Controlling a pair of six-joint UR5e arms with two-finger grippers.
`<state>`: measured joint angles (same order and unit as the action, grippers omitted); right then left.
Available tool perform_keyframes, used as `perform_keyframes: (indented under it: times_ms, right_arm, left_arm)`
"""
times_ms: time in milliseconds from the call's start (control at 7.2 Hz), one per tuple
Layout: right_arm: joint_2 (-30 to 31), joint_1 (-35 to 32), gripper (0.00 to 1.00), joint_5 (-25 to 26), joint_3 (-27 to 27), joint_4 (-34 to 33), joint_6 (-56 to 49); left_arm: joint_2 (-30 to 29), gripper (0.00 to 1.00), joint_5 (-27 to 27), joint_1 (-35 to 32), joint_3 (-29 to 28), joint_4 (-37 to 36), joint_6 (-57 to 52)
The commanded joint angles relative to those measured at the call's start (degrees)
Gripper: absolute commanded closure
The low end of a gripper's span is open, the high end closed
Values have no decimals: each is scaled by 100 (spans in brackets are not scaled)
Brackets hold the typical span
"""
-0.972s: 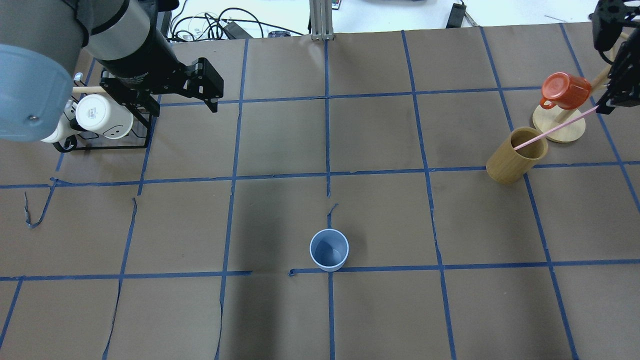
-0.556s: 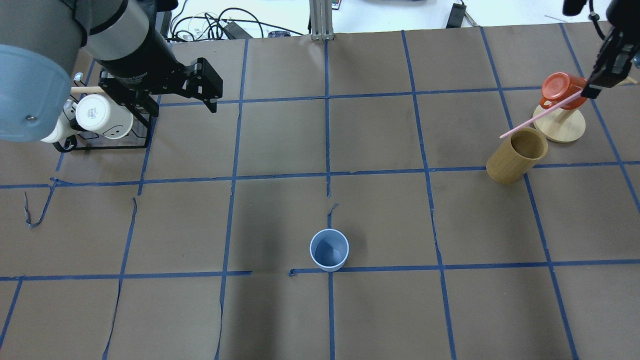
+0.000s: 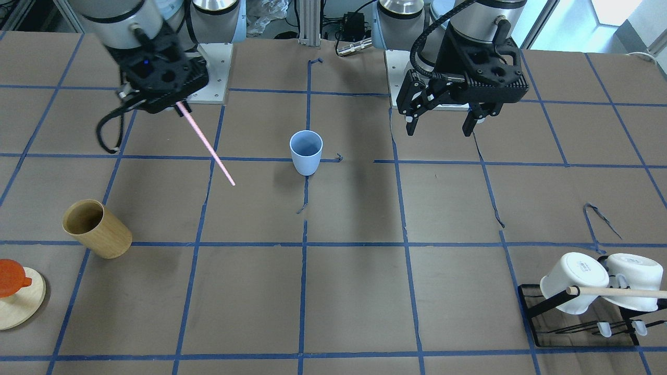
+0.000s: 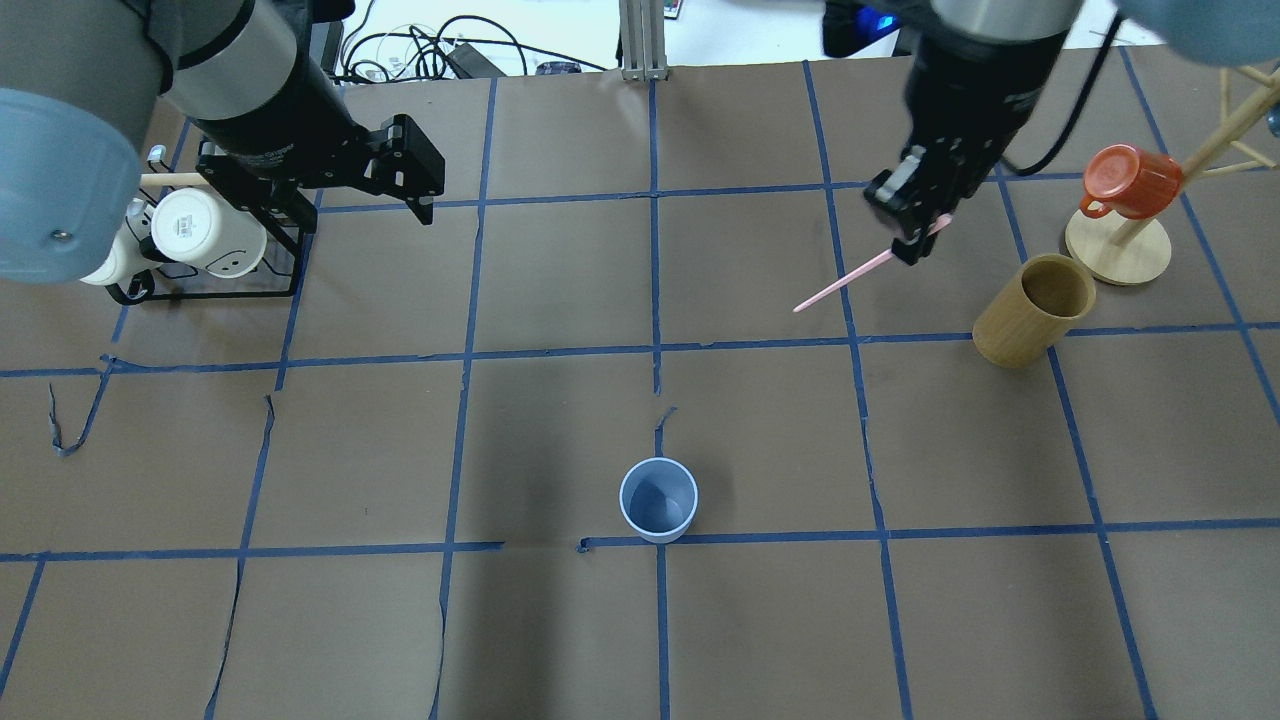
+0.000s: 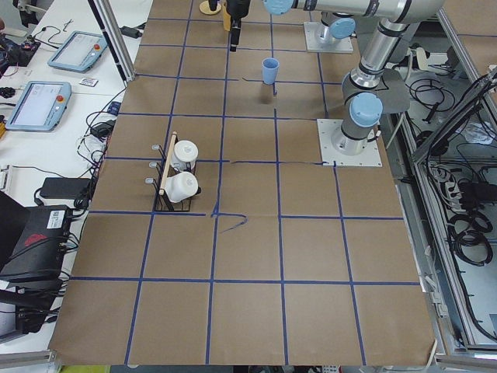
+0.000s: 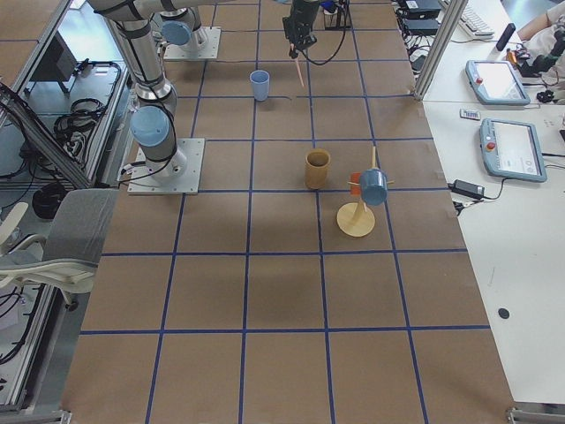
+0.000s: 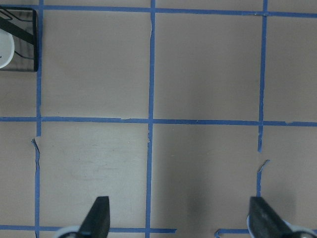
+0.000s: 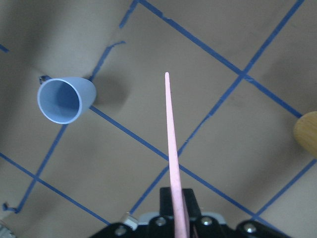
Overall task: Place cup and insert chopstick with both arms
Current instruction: 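Carry the pink chopstick over the blue cup with the right gripper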
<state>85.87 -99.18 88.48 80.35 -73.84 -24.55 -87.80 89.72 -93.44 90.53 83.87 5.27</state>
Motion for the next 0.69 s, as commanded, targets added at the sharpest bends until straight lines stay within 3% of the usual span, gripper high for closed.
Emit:
perform_keyframes:
  times_ms: [0,139,556]
  right_arm:
    - [17,-837,100,-564,313,-52,1693]
    - [183,-1022,100,-787,533,-61,2265]
    - [378,-1419,100,-798,1070,-252,3043]
  left_arm:
    - [0,0,2,1,0,6,0]
    - [0,0,2,1,0,6,0]
    - [9,0,2,1,0,15,0]
